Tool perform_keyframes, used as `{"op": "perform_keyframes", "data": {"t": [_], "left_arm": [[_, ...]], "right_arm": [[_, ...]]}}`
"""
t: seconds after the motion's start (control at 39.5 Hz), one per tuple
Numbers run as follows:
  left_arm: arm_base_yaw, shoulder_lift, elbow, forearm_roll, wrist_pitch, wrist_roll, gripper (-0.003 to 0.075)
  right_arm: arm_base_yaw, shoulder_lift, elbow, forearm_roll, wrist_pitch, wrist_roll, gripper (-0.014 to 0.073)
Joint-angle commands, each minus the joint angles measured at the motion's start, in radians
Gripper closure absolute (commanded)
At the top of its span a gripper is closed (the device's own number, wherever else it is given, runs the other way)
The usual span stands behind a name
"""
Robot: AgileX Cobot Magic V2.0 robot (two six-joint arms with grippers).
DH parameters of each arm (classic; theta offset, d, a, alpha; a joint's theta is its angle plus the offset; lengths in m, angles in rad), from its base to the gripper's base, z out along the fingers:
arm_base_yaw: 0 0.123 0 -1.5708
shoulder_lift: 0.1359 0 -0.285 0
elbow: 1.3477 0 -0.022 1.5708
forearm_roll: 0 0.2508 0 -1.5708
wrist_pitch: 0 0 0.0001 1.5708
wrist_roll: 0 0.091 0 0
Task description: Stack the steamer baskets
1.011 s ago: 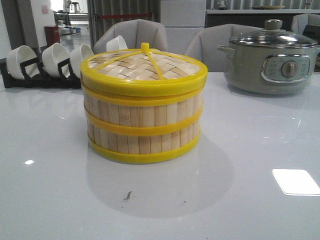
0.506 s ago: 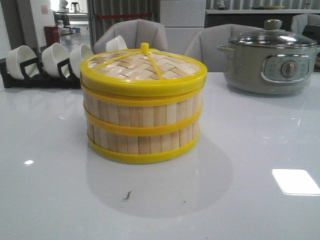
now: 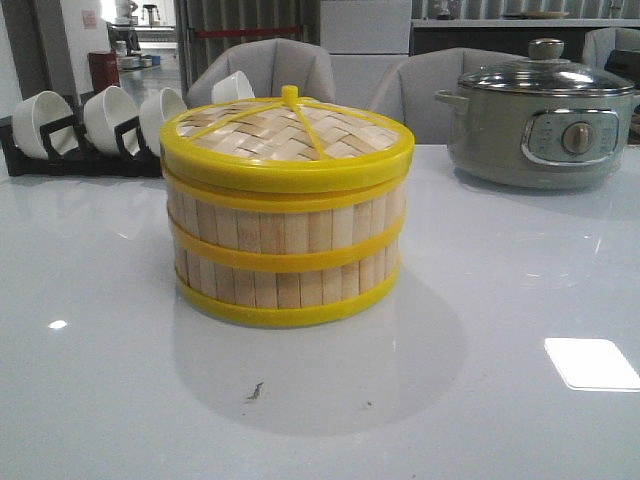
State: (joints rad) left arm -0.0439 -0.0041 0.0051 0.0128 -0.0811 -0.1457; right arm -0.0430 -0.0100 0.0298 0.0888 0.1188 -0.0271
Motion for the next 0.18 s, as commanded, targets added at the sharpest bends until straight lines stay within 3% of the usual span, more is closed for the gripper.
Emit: {"op": "perform_keyframes", "data": {"t": [0.0,0.15], "left_arm": [[0.003,-0.013,0.002,-0.004,-0.078,0.001,0.0636],[0.003,-0.013,0.002,-0.004,-0.078,0.001,0.0636]], "right_arm": [[-0.007,-0.021,-0.015,0.001,-0.086,-0.011,0.0548],[-0.007,-0.021,-0.015,0.001,-0.086,-0.011,0.0548]]}}
